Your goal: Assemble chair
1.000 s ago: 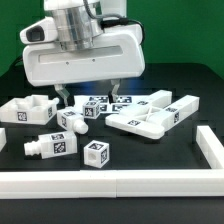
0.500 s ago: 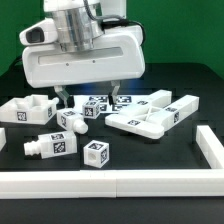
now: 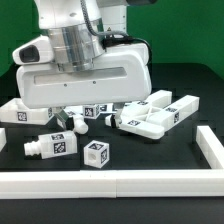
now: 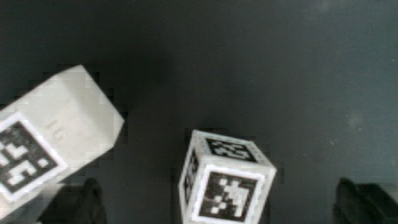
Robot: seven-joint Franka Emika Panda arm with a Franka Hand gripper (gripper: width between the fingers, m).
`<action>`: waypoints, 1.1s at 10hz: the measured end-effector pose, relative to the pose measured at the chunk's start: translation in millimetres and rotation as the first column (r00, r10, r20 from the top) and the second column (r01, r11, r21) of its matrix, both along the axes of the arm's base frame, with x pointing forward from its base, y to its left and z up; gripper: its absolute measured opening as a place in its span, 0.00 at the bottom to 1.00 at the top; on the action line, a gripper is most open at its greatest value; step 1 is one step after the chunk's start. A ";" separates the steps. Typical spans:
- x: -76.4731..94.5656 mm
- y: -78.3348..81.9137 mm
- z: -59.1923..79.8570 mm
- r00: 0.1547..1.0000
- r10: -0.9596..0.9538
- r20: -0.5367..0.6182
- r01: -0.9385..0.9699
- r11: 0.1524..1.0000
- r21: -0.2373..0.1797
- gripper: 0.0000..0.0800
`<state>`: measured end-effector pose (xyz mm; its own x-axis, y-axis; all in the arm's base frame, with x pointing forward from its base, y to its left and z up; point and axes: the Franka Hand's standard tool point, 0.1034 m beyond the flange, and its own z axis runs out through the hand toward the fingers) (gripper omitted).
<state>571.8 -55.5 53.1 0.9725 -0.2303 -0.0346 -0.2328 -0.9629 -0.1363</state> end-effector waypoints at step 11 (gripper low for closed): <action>19.5 26.6 -41.4 0.999 -0.045 -0.019 0.045 0.999 -0.021 0.81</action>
Offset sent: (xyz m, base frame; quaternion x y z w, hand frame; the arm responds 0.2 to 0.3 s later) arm 0.0482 -0.0033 -0.0092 -0.0120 0.0140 0.0241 0.9995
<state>591.3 -28.9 11.7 0.9603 -0.2748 -0.0483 -0.2786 -0.9540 -0.1110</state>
